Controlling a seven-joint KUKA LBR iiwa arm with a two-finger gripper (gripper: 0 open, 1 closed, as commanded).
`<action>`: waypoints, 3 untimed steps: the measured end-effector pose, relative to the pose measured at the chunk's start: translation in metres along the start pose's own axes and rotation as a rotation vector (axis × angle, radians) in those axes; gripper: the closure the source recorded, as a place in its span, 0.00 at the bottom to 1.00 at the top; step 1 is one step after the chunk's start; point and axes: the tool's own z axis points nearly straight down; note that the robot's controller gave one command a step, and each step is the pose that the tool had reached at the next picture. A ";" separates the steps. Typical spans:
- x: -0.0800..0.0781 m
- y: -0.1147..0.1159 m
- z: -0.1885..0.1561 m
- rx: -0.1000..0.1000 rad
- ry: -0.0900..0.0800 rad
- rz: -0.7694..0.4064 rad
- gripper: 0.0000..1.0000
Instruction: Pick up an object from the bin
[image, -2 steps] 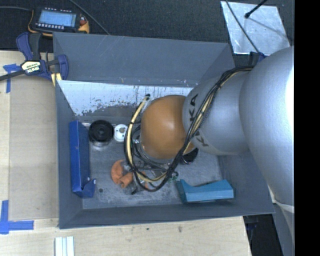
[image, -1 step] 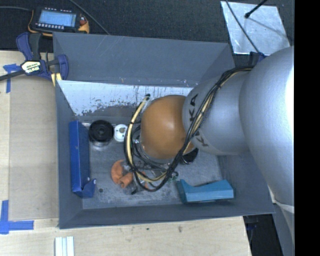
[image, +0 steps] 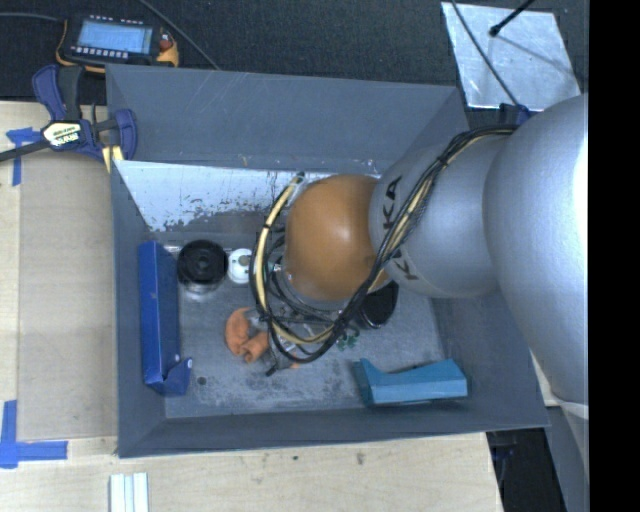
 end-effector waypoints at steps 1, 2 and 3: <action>0.002 -0.011 -0.005 0.001 0.001 0.007 1.00; 0.002 -0.020 -0.001 0.000 -0.001 0.017 1.00; 0.017 -0.026 -0.001 0.001 -0.005 0.011 1.00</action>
Offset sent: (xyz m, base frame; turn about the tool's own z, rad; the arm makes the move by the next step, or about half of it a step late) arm 0.0081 -0.0221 -0.0015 0.0186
